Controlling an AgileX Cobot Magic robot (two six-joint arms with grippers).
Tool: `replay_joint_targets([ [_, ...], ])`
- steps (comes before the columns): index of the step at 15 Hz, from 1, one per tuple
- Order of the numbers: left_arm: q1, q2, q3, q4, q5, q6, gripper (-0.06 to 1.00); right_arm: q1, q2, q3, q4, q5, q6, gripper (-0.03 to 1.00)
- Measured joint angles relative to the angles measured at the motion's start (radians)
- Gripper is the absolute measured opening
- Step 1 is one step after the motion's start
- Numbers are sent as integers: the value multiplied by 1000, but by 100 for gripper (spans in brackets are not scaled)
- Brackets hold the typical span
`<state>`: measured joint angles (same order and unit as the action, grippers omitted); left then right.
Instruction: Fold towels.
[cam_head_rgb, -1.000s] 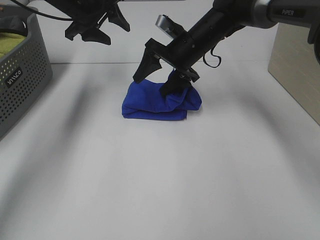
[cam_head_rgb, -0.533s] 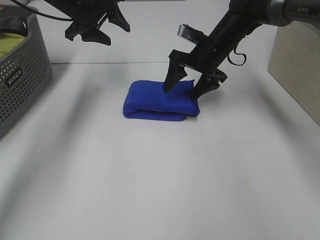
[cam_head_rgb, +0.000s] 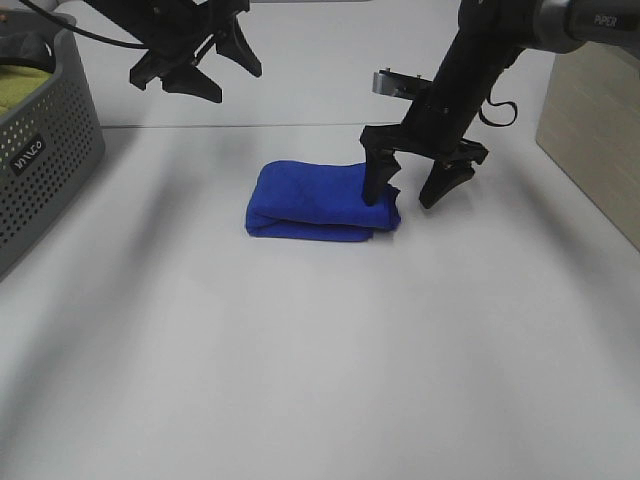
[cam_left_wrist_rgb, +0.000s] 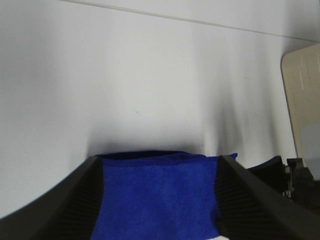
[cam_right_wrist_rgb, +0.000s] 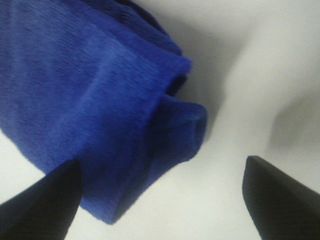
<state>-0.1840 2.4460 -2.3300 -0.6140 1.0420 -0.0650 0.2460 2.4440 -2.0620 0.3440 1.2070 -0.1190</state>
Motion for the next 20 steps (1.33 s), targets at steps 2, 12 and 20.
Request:
replay_joint_targets([
  [2,0,0,0,1,67,13,62,0,0,0,-58,2,31,84],
  [12,-33,-303,5,384,170,43,62,2,-408,165,-155,4,110,84],
  [20,-69,-831,642,556,171,4,62,2,-1044,758,-174,7,109,84],
])
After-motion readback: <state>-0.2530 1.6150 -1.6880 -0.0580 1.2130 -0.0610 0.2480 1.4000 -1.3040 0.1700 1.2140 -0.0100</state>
